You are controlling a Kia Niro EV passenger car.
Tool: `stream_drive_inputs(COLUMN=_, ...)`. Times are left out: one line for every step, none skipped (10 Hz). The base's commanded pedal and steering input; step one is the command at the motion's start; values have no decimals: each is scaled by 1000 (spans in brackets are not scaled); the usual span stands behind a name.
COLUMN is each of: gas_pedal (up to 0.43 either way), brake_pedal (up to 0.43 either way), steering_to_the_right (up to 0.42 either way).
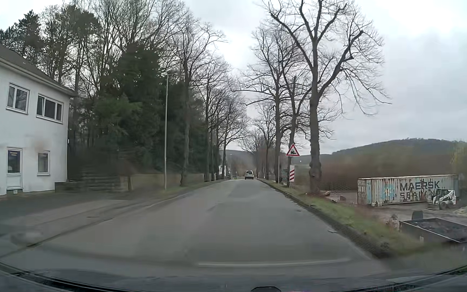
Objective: Follow the waypoints while adhering to traffic rules and regulations
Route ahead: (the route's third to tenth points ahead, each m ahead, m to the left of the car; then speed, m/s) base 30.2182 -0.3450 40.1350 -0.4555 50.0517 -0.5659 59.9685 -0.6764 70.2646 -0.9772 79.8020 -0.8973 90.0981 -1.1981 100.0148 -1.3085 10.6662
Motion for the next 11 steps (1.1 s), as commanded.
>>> stream_drive_inputs(gas_pedal=28, brake_pedal=0, steering_to_the_right=2)
stream_drive_inputs(gas_pedal=28, brake_pedal=0, steering_to_the_right=8)
stream_drive_inputs(gas_pedal=28, brake_pedal=0, steering_to_the_right=8)
stream_drive_inputs(gas_pedal=67, brake_pedal=0, steering_to_the_right=7)
stream_drive_inputs(gas_pedal=98, brake_pedal=0, steering_to_the_right=6)
stream_drive_inputs(gas_pedal=110, brake_pedal=0, steering_to_the_right=6)
stream_drive_inputs(gas_pedal=110, brake_pedal=0, steering_to_the_right=6)
stream_drive_inputs(gas_pedal=110, brake_pedal=0, steering_to_the_right=6)
stream_drive_inputs(gas_pedal=110, brake_pedal=0, steering_to_the_right=6)
stream_drive_inputs(gas_pedal=110, brake_pedal=0, steering_to_the_right=6)
stream_drive_inputs(gas_pedal=110, brake_pedal=0, steering_to_the_right=6)
